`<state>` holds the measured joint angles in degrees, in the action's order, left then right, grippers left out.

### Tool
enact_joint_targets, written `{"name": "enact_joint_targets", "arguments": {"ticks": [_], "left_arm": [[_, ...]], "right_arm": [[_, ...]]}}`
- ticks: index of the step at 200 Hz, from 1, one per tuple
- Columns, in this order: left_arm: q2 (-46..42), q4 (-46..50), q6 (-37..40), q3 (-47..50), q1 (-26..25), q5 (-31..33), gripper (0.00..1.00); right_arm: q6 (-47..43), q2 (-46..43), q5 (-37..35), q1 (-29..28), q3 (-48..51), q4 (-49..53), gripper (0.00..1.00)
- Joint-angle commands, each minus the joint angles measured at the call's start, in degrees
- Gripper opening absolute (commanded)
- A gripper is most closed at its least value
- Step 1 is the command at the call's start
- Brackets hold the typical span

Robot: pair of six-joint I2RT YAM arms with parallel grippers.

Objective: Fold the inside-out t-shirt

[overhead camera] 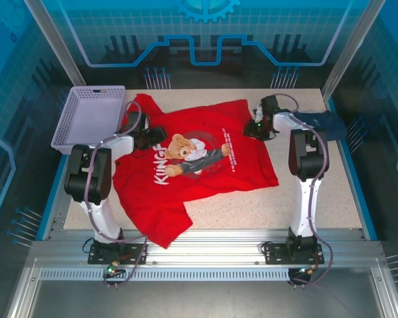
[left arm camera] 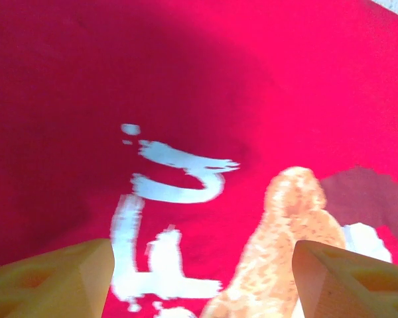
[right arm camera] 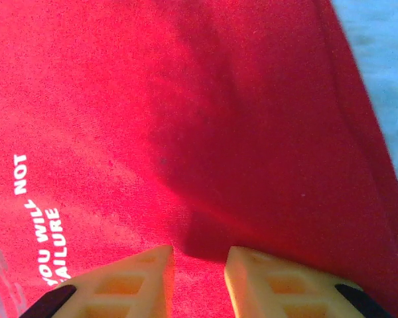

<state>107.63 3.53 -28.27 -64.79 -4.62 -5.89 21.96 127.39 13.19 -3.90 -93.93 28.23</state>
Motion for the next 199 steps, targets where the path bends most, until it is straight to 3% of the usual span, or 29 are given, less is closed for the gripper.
{"name": "enact_joint_targets", "arguments": {"ticks": [1, 66, 95, 126, 158, 177, 199], "left_arm": [[5.45, -0.17, -0.46, -3.63, -0.12, -3.46, 0.72], [24.06, 10.23, 1.06, -27.97, -3.33, -6.66, 0.72], [23.60, 13.28, 2.73, -33.60, -3.20, -5.16, 0.73], [14.80, 9.87, 2.46, -28.63, -3.11, -4.96, 0.76], [1.56, -1.44, -3.03, -12.89, -3.71, -8.28, 0.77], [-4.68, -11.13, -8.50, -0.98, -4.71, -10.58, 0.78], [-8.50, -15.74, -11.80, 8.08, -5.69, -12.47, 0.77]], "right_arm": [[3.36, -2.11, -2.97, 3.25, 4.58, 3.00, 0.29], [3.63, -3.00, -2.25, 8.51, -0.32, 4.69, 0.28], [1.06, -11.39, -3.08, 7.60, 4.53, 4.78, 0.36], [0.95, -25.12, -7.44, 6.55, 19.87, 2.89, 0.42], [0.94, -35.78, -12.87, 7.34, 33.77, 3.77, 0.43], [1.44, -39.24, -13.86, 7.94, 38.89, 3.81, 0.42], [0.75, -38.98, -15.47, 8.56, 40.49, 4.93, 0.37]]}}
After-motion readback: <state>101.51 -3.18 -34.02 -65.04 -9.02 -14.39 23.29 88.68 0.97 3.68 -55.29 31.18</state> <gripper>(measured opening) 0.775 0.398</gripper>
